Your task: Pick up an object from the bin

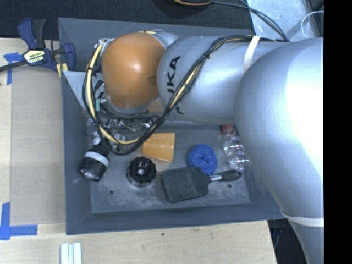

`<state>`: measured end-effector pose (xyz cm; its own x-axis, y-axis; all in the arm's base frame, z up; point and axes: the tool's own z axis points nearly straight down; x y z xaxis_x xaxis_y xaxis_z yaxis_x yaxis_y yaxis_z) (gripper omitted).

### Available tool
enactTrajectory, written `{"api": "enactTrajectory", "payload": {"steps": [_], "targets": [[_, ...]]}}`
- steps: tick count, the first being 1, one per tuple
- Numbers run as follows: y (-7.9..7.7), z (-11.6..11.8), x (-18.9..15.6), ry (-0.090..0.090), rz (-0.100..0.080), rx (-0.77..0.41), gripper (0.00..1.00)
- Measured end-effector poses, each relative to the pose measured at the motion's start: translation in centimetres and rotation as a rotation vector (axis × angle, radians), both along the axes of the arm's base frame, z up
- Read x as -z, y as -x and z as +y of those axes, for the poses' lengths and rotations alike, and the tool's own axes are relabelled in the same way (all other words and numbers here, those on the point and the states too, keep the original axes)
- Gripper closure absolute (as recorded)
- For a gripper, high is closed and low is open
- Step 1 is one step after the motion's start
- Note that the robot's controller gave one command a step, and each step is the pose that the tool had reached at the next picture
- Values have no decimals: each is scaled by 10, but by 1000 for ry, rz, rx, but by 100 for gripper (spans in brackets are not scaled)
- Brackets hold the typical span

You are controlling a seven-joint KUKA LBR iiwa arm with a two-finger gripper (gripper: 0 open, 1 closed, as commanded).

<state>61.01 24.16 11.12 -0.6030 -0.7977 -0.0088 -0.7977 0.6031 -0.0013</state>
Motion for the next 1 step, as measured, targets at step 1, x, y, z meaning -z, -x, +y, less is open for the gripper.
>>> {"api": "enactTrajectory", "payload": {"steps": [1], "targets": [[0, 0, -11, 0, 1, 1, 100]]}}
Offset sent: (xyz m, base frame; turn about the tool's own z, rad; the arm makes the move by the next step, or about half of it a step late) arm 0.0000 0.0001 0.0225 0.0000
